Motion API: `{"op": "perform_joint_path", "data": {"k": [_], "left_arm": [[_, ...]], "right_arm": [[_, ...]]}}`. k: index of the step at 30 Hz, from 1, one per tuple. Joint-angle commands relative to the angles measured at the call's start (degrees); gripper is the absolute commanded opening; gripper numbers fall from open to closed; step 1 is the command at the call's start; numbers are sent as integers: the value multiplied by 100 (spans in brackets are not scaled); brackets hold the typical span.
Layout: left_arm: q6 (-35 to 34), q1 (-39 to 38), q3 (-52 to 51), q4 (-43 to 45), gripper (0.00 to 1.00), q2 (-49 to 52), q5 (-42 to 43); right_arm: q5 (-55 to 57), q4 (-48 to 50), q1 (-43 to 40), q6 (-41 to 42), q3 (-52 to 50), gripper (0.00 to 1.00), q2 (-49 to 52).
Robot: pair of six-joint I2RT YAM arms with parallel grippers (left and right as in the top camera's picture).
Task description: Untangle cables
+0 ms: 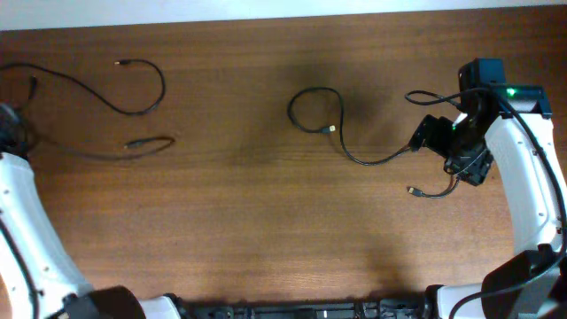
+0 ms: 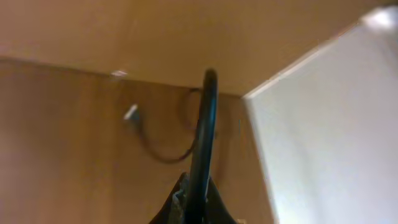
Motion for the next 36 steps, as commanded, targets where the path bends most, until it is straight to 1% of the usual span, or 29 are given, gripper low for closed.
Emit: {"op": "perform_joint_path", "data": {"k": [1,2,4,5,6,7,8,9,11,12,14,15,16,17,18,19,20,22,24,25,26,27,28,29,30,31,32,33,36], "left_arm": [[-883,498,11,-492,0,476,39],[-883,616,9,-566,0,627,39],[-876,765,9,-739,7,911,216],[-855,767,7,-881,9,1034,393],[-835,767,9,-1049,13,1134,669],[-553,767,7,-1268,20,1224,1200],[-470,765,7,-1397,21,1263,1495],[-470,752,7,-1655,24,1279,1668],[-470,767,0,-1875,36,1279,1663],[-297,767,2,-1882,40,1279,1668],[153,767,-2,-1882,42,1281,1668],[444,767,-4,-1882,47,1292,1670],[789,767,-9,-1882,53,1351,1860],[1169,765,-9,-1875,60,1438,2258],[1648,765,-9,-1873,67,1637,2850],[1672,765,-9,-1856,72,1786,2870],[1674,767,-9,-1810,74,2044,2865],[1672,789,-9,-1725,80,2531,2865],[1672,929,-9,-1255,86,2691,2791],[1668,1008,-9,-1088,84,2691,2461],[1609,1115,-9,-1095,77,2693,2013],[1373,1189,-9,-1143,80,2693,1797],[1220,1257,-9,-1169,82,2695,1749],[1027,1305,-9,-1285,87,2697,1744],[717,1331,-15,-1484,85,2715,1742],[343,1331,-26,-1617,85,2754,1672],[232,1331,-26,-1550,87,2861,1484],[234,1331,-26,-1412,92,2983,1290],[238,1447,-26,-1137,95,3075,839]], "right_arm": [[-57,0,11,-61,4,99,-98],[-55,0,11,-59,4,98,-98],[-57,22,11,-59,4,98,-98],[-57,42,11,-59,4,98,-98],[-57,42,11,-59,4,98,-98],[-57,39,11,-59,4,98,-98],[-57,39,11,-59,4,98,-98],[-57,39,11,-59,4,98,-98],[-57,20,11,-61,4,99,-98],[-57,24,11,-61,4,98,-98],[-57,24,11,-61,4,98,-98],[-57,26,11,-61,4,98,-98],[-57,28,11,-61,4,98,-98],[-105,35,11,-66,4,98,-98],[-503,122,22,-435,4,98,-98],[-920,201,90,-811,4,98,-98],[-1073,219,295,-920,4,98,-98],[-1069,358,907,-918,4,98,-98],[-1067,612,1491,-916,4,98,-96],[-1069,815,1834,-916,4,98,-74],[-1069,1069,2221,-914,4,98,9],[-1069,1220,2426,-914,4,98,68],[-1067,1464,2691,-885,4,98,181],[-1064,1641,2848,-796,4,98,275],[-1071,1803,2977,-723,4,98,363],[-1073,1989,3132,-516,4,98,481],[-1088,2024,3257,-192,4,98,560],[-1084,2017,3373,-157,4,98,623],[-1084,2009,3467,-157,4,98,667]]}}
